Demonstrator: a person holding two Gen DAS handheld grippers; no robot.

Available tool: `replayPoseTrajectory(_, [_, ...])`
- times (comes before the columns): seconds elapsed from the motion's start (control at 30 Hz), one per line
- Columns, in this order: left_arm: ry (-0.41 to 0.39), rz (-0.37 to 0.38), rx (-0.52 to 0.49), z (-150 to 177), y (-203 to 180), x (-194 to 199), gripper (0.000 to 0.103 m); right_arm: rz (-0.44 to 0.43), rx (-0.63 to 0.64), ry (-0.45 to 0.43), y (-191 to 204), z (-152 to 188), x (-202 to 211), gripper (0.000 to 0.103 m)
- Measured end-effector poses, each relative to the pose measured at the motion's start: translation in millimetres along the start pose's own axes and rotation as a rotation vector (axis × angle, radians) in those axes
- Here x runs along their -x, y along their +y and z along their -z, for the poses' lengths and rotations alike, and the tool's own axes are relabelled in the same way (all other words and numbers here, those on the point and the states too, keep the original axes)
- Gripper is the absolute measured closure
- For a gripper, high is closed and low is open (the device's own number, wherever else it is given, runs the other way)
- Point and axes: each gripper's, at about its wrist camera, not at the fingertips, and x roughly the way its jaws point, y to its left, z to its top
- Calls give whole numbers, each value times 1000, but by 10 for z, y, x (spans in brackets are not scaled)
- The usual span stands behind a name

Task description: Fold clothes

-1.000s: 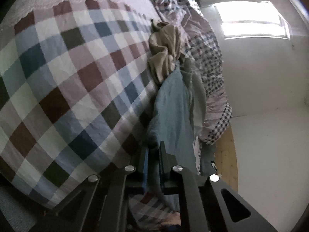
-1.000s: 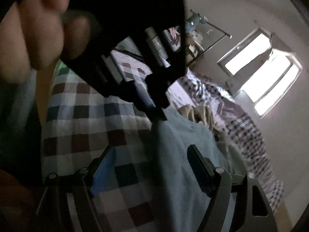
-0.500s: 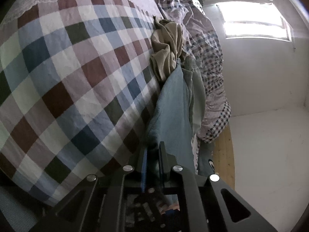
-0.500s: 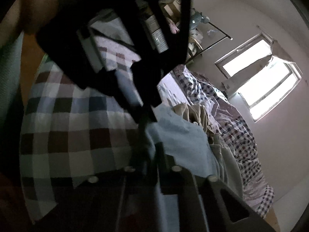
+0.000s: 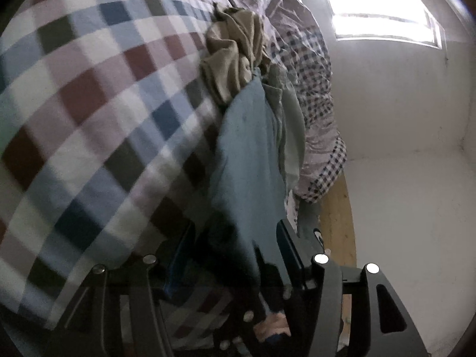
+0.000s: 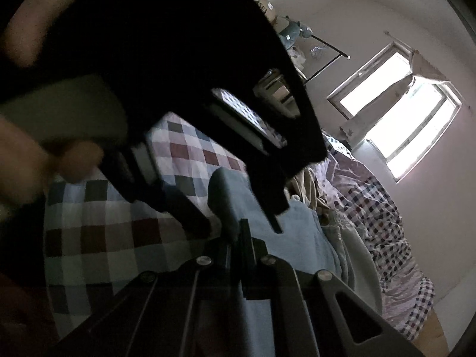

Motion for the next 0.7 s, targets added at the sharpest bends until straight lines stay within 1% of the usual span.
replayPoseTrajectory(0.2, [33,43,-2,-92,-74,-185,43,-12,-9,-6,-43,-14,38,101])
replayPoseTrajectory(0.43, [42,57,-11,-124,-123,-264,43,-25,-9,-3,-8,-23,82,101])
replayPoseTrajectory(0.57, [41,63,-15,-138,-134,-275,49,-32,-6,-3,16,-18,109,101])
replayPoseTrajectory(0.7, [34,46,-10,-132,-110,-265,65,-32,5,-3,45,-17,123,100])
